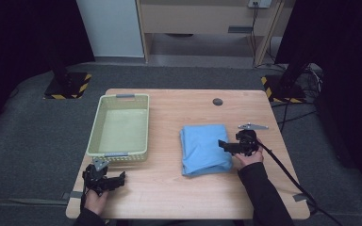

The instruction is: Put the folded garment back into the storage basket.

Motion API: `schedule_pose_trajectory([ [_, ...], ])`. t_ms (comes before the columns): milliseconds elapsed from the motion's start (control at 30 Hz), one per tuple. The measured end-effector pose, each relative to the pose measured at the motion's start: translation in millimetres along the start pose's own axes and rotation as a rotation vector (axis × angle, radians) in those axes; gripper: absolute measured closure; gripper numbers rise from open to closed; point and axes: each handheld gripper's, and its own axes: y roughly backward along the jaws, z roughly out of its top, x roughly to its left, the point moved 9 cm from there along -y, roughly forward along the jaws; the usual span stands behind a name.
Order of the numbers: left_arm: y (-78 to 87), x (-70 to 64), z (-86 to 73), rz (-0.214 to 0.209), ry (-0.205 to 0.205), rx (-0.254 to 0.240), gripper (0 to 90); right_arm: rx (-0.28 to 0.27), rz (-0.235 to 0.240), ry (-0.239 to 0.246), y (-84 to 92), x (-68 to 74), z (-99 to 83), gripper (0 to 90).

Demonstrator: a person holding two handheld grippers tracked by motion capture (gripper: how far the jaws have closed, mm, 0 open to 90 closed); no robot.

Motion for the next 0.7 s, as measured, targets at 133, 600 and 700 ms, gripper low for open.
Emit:
schedule_pose_trajectory([
  [133, 0.0, -0.1, 0.0, 0.000, 0.000, 0.000, 0.0, 0.007, 0.005, -0.009, -8.0, -1.5, -0.1, 8.6],
  [600, 0.0, 0.0, 0.0, 0.000, 0.000, 0.000, 0.0, 0.073, 0.014, -0.012, -40.3, -0.1, -10.6, 11.3],
  [700, 0.0, -0.1, 0.0, 0.000, 0.000, 0.000, 0.0, 0.080, 0.015, -0.019, -43.8, -1.0, -12.1, 11.1],
])
